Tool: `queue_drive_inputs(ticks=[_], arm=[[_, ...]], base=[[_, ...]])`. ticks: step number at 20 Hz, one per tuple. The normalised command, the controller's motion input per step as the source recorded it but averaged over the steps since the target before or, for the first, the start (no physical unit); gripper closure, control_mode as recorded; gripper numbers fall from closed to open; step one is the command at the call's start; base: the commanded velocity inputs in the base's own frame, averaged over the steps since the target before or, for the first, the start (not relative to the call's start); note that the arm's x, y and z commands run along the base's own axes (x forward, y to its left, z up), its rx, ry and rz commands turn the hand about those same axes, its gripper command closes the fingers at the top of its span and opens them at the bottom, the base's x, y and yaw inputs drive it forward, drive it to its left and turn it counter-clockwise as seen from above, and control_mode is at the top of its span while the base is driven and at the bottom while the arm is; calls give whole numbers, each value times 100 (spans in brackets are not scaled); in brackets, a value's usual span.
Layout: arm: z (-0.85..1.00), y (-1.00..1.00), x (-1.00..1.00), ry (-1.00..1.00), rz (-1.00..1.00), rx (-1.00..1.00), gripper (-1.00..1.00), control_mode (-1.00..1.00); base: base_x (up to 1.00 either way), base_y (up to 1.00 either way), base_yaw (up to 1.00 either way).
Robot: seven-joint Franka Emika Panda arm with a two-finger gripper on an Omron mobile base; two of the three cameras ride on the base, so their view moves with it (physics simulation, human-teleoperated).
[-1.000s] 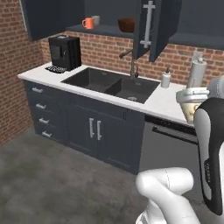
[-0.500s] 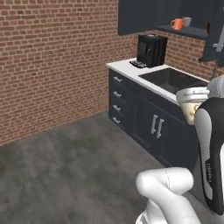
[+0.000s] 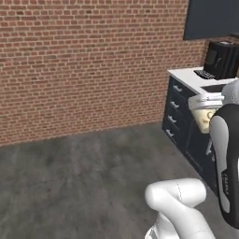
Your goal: Gather all objects into one cabinet and sort the glasses and bowls to opposite sides.
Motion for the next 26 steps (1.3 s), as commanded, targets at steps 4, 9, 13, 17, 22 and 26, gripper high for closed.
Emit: queue_drive_inputs(ticks=[4,9,13,17,22,26], arm=[[0,0,0,0,0,0,100,100],[0,0,0,0,0,0,100,100],[0,0,0,0,0,0,100,100],[0,0,0,0,0,0,100,100],[0,0,0,0,0,0,100,100],[0,0,0,0,0,0,100,100]], base=[[89,9,19],[98,0,1],[92,0,-4],[66,0,-28],[49,1,-54],[37,7,-72]])
